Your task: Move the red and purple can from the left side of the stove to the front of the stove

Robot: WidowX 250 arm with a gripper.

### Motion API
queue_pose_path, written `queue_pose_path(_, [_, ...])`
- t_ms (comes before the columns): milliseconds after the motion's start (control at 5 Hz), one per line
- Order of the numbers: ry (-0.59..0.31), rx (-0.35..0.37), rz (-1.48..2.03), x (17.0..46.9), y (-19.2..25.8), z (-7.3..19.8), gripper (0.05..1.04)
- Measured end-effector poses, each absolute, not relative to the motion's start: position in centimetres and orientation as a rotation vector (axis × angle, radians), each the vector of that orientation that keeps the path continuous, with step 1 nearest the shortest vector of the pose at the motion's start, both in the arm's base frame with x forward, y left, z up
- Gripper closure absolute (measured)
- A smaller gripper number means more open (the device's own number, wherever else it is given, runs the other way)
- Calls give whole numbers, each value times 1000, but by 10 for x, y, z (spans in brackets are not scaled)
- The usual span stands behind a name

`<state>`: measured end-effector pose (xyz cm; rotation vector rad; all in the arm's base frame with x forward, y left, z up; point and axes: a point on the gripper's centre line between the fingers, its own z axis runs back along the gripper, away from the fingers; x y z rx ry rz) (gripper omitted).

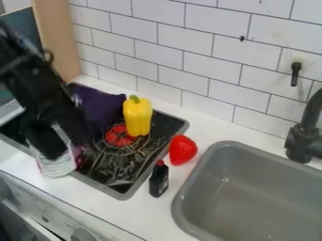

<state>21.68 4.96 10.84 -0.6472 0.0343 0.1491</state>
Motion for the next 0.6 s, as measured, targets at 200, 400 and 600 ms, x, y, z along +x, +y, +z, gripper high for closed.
queue_pose_path(200, [-25, -512, 125, 206, 55, 150, 83])
queue_pose_path(400, [-46, -363, 76, 195, 57, 168, 83])
queue_pose_path(600, [-72, -257, 33, 195, 71, 167, 83])
